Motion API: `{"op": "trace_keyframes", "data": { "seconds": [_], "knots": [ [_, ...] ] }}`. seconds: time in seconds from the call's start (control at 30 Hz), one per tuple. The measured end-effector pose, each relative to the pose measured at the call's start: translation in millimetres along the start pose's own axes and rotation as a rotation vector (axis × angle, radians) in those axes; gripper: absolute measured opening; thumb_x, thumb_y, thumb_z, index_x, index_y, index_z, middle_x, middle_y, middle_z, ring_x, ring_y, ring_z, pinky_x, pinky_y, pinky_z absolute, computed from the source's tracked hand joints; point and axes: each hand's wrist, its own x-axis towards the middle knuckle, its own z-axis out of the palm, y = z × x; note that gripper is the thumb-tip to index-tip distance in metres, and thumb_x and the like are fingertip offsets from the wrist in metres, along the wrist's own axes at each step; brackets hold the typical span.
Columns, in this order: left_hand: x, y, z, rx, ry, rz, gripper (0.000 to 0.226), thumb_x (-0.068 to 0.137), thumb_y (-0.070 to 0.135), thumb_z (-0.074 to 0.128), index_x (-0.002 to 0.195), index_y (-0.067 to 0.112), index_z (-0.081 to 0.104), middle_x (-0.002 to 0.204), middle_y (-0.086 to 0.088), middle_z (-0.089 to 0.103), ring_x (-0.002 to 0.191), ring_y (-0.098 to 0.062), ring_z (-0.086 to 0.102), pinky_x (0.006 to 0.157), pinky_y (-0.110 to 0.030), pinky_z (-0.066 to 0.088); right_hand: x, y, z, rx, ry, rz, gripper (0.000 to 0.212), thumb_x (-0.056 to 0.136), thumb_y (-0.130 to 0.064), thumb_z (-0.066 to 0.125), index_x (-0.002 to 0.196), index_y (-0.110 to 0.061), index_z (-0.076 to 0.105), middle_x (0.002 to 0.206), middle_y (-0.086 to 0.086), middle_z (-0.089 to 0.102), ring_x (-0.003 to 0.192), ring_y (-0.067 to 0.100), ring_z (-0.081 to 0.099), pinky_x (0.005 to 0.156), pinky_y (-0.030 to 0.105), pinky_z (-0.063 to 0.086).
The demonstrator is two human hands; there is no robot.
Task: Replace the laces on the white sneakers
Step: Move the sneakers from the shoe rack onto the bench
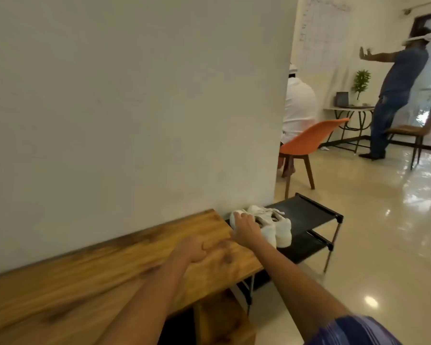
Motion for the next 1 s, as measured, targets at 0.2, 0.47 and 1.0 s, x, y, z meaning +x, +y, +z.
{"op": "trace_keyframes", "data": {
  "seconds": [0.2, 0.47, 1.0],
  "knots": [
    [96, 71, 34, -0.123, -0.075, 0.009, 0.034, 0.092, 0.027, 0.052, 0.117, 0.005, 0.057, 0.120, -0.014, 0.059, 0.108, -0.027, 0.057, 0.091, -0.036, 0.046, 53, 87, 27, -0.095, -0.062, 0.422, 0.062, 0.096, -0.027, 0.044, 0.144, 0.002, 0.018, 0.145, 0.027, 0.029, 0.134, 0.039, 0.031, 0.107, 0.041, 0.033],
    [178, 157, 68, -0.199, -0.003, 0.128, 0.050, 0.094, 0.032, 0.053, 0.131, 0.001, 0.045, 0.124, -0.017, 0.056, 0.114, -0.031, 0.052, 0.094, -0.036, 0.040, 91, 161, 63, 0.240, 0.181, 0.517, 0.033, 0.096, -0.008, 0.046, 0.128, -0.002, 0.040, 0.132, 0.027, 0.037, 0.114, 0.039, 0.048, 0.090, 0.039, 0.044],
    [141, 126, 40, -0.668, 0.301, 0.137, 0.040, 0.080, 0.019, 0.072, 0.108, 0.000, 0.051, 0.111, -0.019, 0.059, 0.104, -0.034, 0.052, 0.083, -0.039, 0.041, 82, 123, -6, -0.003, 0.378, 0.233, 0.039, 0.089, -0.024, 0.061, 0.118, -0.003, 0.046, 0.115, 0.025, 0.044, 0.101, 0.039, 0.046, 0.071, 0.037, 0.039]
  ]
}}
